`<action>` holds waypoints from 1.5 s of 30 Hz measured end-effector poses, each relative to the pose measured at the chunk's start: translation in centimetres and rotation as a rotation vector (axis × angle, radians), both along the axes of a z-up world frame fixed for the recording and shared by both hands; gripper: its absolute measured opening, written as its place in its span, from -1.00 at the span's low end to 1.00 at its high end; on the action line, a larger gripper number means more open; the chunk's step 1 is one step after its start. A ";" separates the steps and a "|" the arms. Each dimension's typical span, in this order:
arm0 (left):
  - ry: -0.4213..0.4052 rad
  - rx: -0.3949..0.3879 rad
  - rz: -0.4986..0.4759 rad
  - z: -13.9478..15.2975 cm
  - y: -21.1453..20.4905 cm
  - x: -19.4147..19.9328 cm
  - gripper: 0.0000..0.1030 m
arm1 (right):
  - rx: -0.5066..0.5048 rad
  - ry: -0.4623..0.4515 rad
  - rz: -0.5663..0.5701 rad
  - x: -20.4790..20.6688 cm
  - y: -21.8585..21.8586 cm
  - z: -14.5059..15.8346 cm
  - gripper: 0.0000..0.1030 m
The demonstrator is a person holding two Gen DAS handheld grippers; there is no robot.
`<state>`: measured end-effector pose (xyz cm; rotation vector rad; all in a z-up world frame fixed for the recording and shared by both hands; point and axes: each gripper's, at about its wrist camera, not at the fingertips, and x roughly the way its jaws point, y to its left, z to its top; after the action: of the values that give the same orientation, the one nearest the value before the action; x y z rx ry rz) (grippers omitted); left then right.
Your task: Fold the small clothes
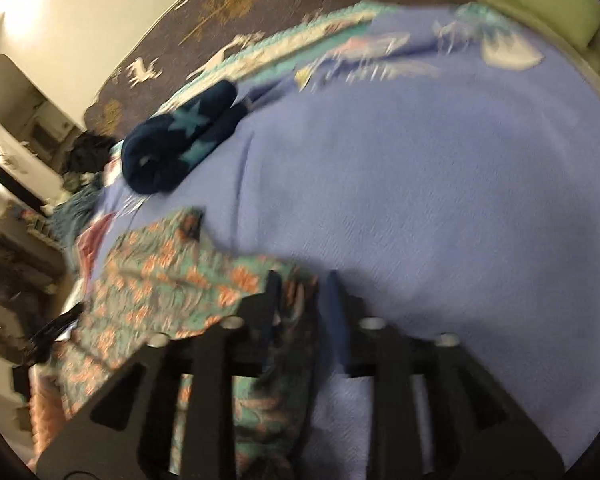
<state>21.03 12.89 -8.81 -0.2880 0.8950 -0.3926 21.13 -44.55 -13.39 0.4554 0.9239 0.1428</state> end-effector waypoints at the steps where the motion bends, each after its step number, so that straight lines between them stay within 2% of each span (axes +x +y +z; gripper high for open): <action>1: -0.015 0.006 -0.009 0.6 -0.3 0.1 -0.91 | -0.038 -0.026 0.000 0.0 0.3 1.1 -0.39; 3: -0.069 0.035 -0.049 2.9 -1.5 0.7 -0.82 | -0.048 -0.056 0.038 0.7 0.8 2.7 -0.34; 4: -0.086 0.035 -0.071 3.6 -2.3 1.1 -0.74 | -0.043 -0.066 0.073 1.3 1.6 3.7 -0.23; 5: -0.097 0.034 -0.106 4.6 -3.5 1.8 -0.43 | -0.029 -0.066 0.116 2.1 2.4 4.3 -0.04; 6: -0.100 0.038 -0.136 5.2 -4.8 2.5 -0.17 | -0.001 -0.056 0.187 3.2 3.5 4.7 0.03; 9: -0.066 0.050 -0.246 5.3 -9.4 5.2 -0.14 | 0.039 0.009 0.288 6.1 6.1 4.0 0.11; 13: 0.120 0.057 -0.306 1.5 -13.8 9.3 -0.14 | 0.133 0.224 0.298 11.0 8.1 -0.2 0.15; 14: 0.162 0.064 -0.302 0.2 -14.6 10.2 -0.23 | 0.139 0.235 0.297 11.3 8.4 -0.6 0.14; 15: 0.164 0.063 -0.299 -0.5 -15.2 10.7 -0.69 | 0.134 0.210 0.290 11.5 8.6 -0.4 0.01; 16: 0.145 0.059 -0.308 -0.4 -15.5 10.8 -0.95 | 0.139 0.186 0.294 11.6 8.7 0.0 -0.80; 17: 0.115 0.020 -0.328 0.2 -15.6 10.7 -0.93 | 0.167 0.147 0.301 11.3 8.5 0.9 -0.90; 18: 0.058 -0.007 -0.329 1.1 -15.4 10.4 -0.93 | 0.181 0.095 0.299 10.9 8.2 1.7 -0.89; 19: 0.013 -0.012 -0.330 1.8 -15.1 10.0 -0.93 | 0.174 -0.018 0.309 10.0 7.8 3.3 -0.89; 20: -0.039 0.010 -0.319 2.4 -14.8 9.7 -0.93 | 0.152 -0.087 0.315 9.5 7.6 4.1 -0.89; 21: -0.056 0.031 -0.306 2.4 -14.6 9.8 -0.92 | 0.129 -0.110 0.309 9.5 7.4 4.4 -0.89; 22: -0.051 0.047 -0.288 2.2 -14.5 10.1 -0.95 | 0.114 -0.094 0.304 9.8 7.3 3.8 -0.88; 24: 0.015 0.131 -0.227 0.7 -14.1 11.0 -0.95 | 0.058 -0.005 0.281 10.8 7.6 1.9 -0.73; 25: 0.035 0.144 -0.213 0.4 -13.8 11.2 -0.95 | -0.002 0.044 0.240 11.1 7.6 1.0 -0.60; 26: 0.038 0.141 -0.190 0.6 -12.9 10.9 -0.95 | -0.017 0.060 0.216 11.0 7.5 0.7 -0.59; 28: -0.009 0.115 -0.150 2.1 -10.7 9.4 -0.93 | 0.012 0.020 0.188 9.4 6.2 1.9 -0.56; 29: -0.043 0.102 -0.135 3.4 -9.1 8.0 -0.85 | 0.022 -0.013 0.181 8.1 5.3 2.8 -0.50; 30: -0.065 0.092 -0.125 4.3 -8.0 7.1 -0.67 | 0.020 -0.062 0.176 6.1 4.1 4.3 -0.45; 32: -0.135 0.070 -0.091 6.3 -4.9 3.6 -0.43 | -0.005 -0.123 0.168 2.8 2.7 5.8 -0.19; 35: -0.180 0.025 -0.062 7.8 -0.4 -1.7 -0.29 | -0.045 -0.183 0.145 -3.7 -0.2 7.4 -0.15; 37: -0.170 0.003 -0.063 7.3 1.4 -4.8 -0.29 | -0.031 -0.164 0.133 -7.0 -0.9 6.9 -0.15; 40: -0.153 -0.015 -0.101 6.1 1.9 -7.8 -0.25 | 0.001 -0.120 0.147 -11.6 -0.8 5.0 -0.11; 41: -0.152 -0.016 -0.118 5.7 1.5 -8.6 -0.15 | 0.005 -0.114 0.158 -12.5 -0.2 4.6 -0.04; 43: -0.152 -0.004 -0.139 5.2 0.7 -9.6 -0.08 | 0.010 -0.097 0.181 -14.0 0.9 3.3 0.10; 45: -0.153 0.039 -0.186 4.9 -0.6 -10.2 0.02 | 0.013 -0.075 0.191 -14.5 1.9 2.2 0.14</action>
<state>10.82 12.28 -3.96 -0.1368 0.7800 -0.5608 6.62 -42.69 -11.22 0.3708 0.8920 0.3384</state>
